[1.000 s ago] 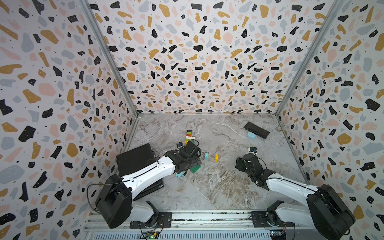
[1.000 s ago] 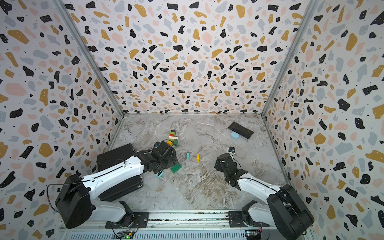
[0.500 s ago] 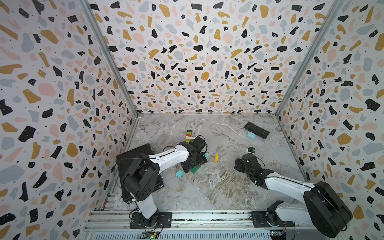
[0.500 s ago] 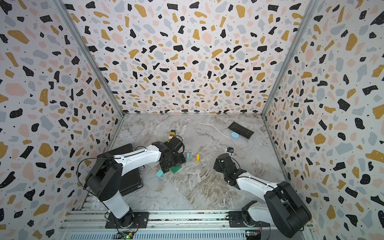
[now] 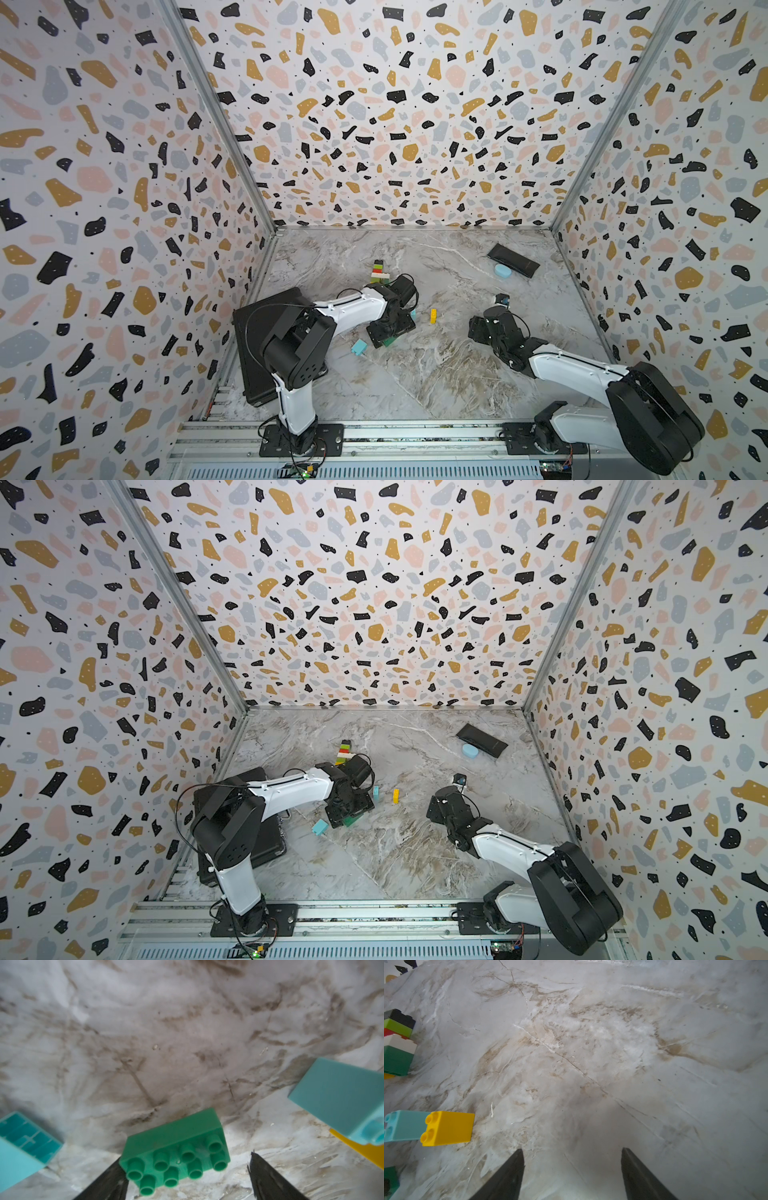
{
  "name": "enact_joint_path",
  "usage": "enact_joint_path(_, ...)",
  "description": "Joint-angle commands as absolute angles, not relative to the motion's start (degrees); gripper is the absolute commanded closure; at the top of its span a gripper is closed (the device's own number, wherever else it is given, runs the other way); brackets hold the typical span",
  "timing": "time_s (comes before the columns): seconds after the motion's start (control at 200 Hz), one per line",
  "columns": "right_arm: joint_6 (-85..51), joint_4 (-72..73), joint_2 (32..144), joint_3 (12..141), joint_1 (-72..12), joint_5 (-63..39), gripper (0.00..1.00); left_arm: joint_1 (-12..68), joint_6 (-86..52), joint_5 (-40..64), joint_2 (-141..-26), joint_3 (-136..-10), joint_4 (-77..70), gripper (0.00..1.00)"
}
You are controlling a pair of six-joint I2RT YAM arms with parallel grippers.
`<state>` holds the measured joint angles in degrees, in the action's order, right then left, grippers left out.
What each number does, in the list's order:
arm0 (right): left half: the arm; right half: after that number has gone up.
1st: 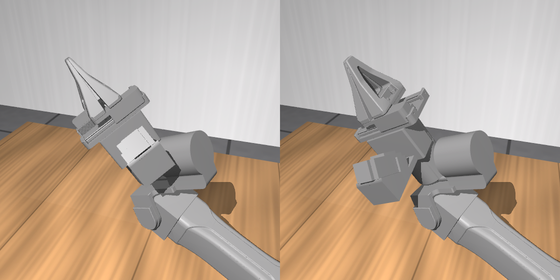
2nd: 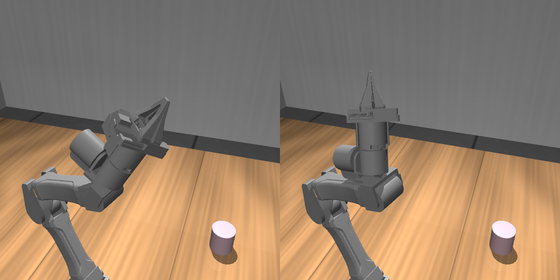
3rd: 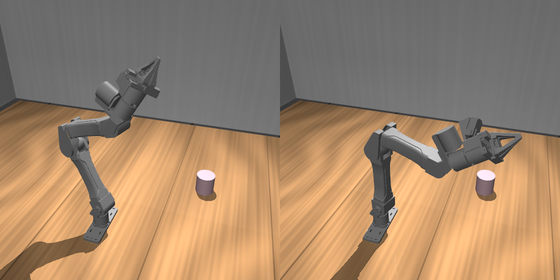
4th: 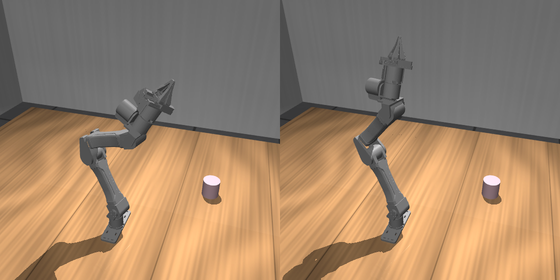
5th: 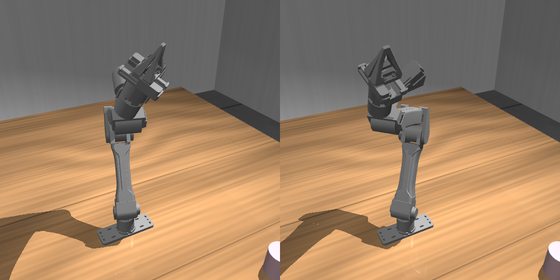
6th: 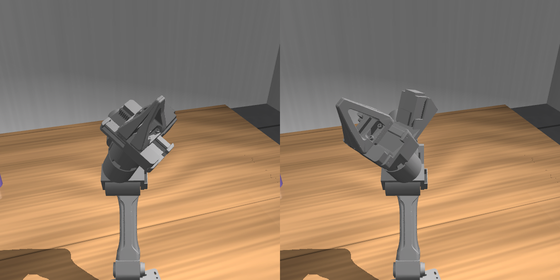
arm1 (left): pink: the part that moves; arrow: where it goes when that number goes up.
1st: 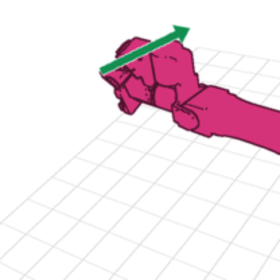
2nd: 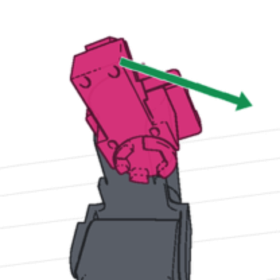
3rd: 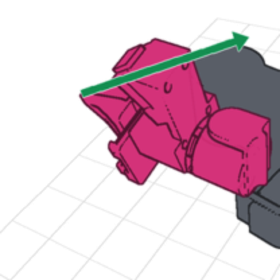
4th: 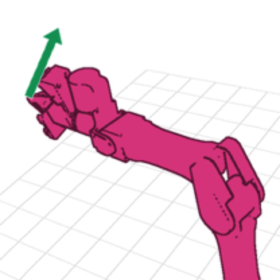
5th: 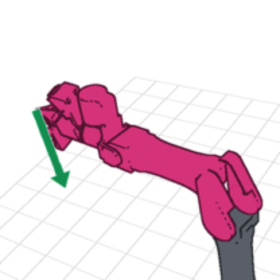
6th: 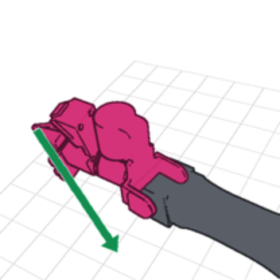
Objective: Assemble the letter h with lego
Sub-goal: Pick up the lego brick from the center of the board.
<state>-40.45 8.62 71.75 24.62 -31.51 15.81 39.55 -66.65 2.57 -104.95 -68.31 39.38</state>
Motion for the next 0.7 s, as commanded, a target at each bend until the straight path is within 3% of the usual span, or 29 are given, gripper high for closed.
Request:
enact_joint_path(0.0, -39.9, 8.5, 72.1, 26.6, -31.4, 15.6, 0.25, 39.7, -66.1, 1.8, -105.6, -70.0, 41.2, 0.16)
enact_joint_path(0.696, -39.9, 8.3, 71.7, 26.6, -31.4, 15.6, 0.25, 39.7, -61.8, 0.0, -109.4, -74.6, 45.9, 0.23)
